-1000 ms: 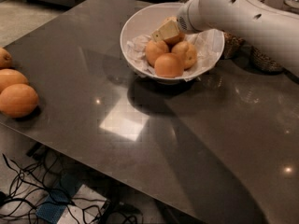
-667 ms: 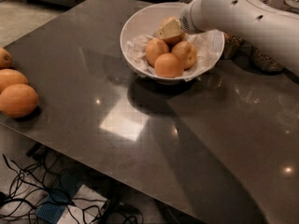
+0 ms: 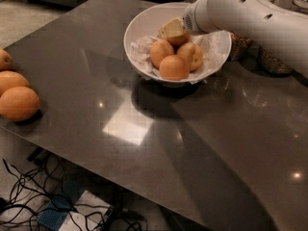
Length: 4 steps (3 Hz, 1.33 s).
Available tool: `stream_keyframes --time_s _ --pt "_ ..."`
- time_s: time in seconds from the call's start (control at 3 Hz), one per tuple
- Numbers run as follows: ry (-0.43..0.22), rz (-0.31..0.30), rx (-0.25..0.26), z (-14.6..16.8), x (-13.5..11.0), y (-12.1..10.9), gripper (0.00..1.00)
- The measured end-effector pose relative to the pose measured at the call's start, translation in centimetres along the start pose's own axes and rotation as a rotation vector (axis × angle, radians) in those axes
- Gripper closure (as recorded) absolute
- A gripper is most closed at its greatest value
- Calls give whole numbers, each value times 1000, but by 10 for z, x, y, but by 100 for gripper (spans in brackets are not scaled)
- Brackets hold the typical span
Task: Pick orange from white bowl
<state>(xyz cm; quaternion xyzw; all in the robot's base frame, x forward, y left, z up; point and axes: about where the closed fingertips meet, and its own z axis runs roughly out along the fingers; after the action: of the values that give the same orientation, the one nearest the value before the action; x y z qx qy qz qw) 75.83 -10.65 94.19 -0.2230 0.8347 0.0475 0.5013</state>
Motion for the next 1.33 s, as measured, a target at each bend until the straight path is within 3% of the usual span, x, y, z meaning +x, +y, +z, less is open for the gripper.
stream_keyframes --time_s 0.67,1.33 --pt "12 54 -70 14 3 15 20" --pt "31 102 -101 28 9 15 21"
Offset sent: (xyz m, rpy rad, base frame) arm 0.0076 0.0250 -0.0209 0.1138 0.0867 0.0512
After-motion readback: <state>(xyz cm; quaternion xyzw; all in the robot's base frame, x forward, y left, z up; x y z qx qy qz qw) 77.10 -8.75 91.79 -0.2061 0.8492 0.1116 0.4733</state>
